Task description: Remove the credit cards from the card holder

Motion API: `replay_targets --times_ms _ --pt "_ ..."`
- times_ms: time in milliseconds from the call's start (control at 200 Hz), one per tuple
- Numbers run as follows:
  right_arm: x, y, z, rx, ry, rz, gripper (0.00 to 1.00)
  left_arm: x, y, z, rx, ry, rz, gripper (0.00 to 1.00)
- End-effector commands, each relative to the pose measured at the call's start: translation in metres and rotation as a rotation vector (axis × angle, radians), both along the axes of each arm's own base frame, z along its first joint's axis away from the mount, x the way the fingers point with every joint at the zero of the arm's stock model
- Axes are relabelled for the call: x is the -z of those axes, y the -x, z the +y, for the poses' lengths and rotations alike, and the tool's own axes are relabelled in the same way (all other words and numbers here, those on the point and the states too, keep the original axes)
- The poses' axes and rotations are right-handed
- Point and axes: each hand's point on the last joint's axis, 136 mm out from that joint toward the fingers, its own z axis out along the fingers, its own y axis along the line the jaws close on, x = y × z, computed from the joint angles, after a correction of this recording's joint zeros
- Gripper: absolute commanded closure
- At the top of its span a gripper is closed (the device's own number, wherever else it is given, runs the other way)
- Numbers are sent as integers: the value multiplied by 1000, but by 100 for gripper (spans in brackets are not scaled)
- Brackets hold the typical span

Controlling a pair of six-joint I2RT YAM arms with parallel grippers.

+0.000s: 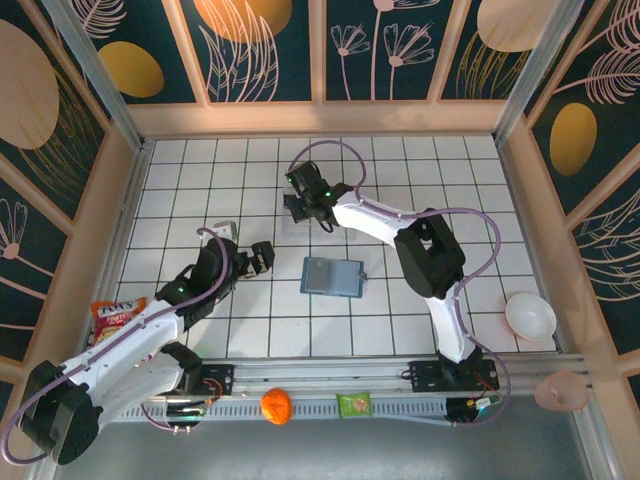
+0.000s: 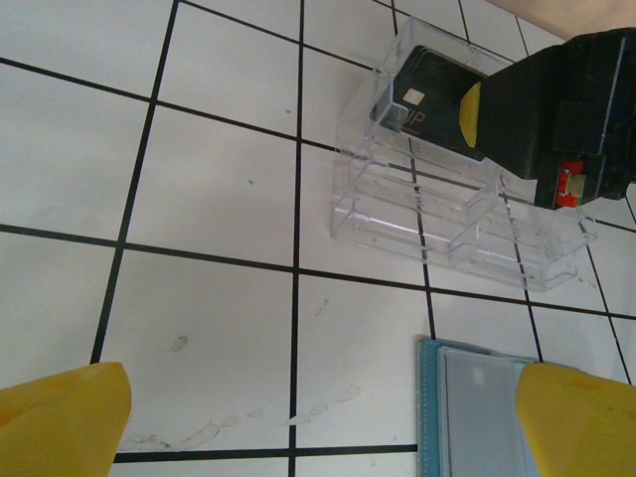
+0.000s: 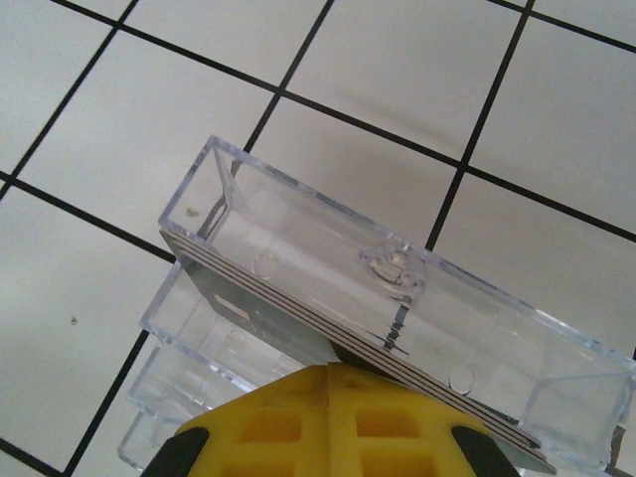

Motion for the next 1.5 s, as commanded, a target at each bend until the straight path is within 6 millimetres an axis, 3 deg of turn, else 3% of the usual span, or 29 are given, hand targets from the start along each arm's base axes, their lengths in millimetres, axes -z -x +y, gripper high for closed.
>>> replay_targets --times_ms 0,190,405,540,751,841,1086,1266,1496 --pt "-9 -10 -5 32 20 -34 100 1 1 3 -9 14 0 1" --pt "-32 1 -2 14 -42 -56 94 1 1 2 -5 21 -2 1" --pt "-53 45 -15 -28 -187 -20 75 5 0 -1 2 25 1 1" --pt "-30 88 -24 -71 -180 94 69 10 -1 -2 -1 23 6 1" --pt "46 172 -37 -139 -29 269 67 24 -2 -4 -2 24 33 1" --pt "66 194 -37 -163 35 292 67 27 -2 -5 -1 25 41 1" --pt "83 212 -30 -185 141 253 67 32 -2 -10 25 32 51 3" --pt "73 211 -25 -190 140 210 66 34 -1 -12 36 34 56 3" --pt "105 223 -35 -196 191 281 69 36 1 -17 63 45 63 5"
